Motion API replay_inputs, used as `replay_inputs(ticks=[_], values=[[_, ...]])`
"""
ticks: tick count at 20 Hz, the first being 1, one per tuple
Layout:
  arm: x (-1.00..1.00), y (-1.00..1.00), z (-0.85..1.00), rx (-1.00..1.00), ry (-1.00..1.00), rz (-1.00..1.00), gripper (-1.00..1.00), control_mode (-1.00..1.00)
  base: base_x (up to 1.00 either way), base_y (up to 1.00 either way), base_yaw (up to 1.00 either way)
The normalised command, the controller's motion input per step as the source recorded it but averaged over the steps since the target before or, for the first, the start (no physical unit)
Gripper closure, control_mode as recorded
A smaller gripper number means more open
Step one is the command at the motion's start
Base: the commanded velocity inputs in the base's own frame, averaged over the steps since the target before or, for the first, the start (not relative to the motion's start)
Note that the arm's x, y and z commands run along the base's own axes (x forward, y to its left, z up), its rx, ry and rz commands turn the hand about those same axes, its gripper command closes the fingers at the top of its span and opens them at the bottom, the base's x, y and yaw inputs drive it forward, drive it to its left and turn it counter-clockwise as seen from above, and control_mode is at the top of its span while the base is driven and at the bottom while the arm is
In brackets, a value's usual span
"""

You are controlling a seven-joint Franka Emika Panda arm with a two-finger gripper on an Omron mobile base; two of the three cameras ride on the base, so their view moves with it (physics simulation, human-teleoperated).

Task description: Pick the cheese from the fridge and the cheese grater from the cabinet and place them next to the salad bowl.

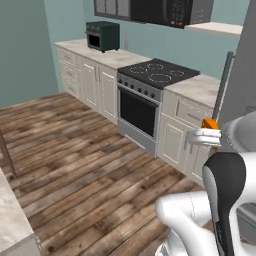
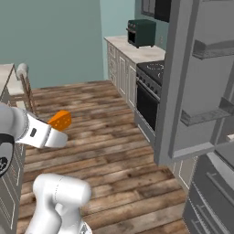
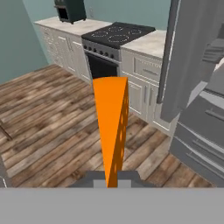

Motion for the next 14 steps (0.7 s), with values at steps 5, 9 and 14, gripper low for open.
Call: replay_inputs(ticks=[5, 9, 14], values=[[0.0, 0.0, 0.0, 0.0, 0.0, 0.0, 1.0, 1.0, 0.38, 0.0, 0.11], [0.0, 0.0, 0.0, 0.0, 0.0, 0.0, 1.0, 1.0, 0.64, 0.0, 0.07], [0.0, 0.0, 0.0, 0.0, 0.0, 0.0, 1.0, 1.0, 0.79, 0.0, 0.05]])
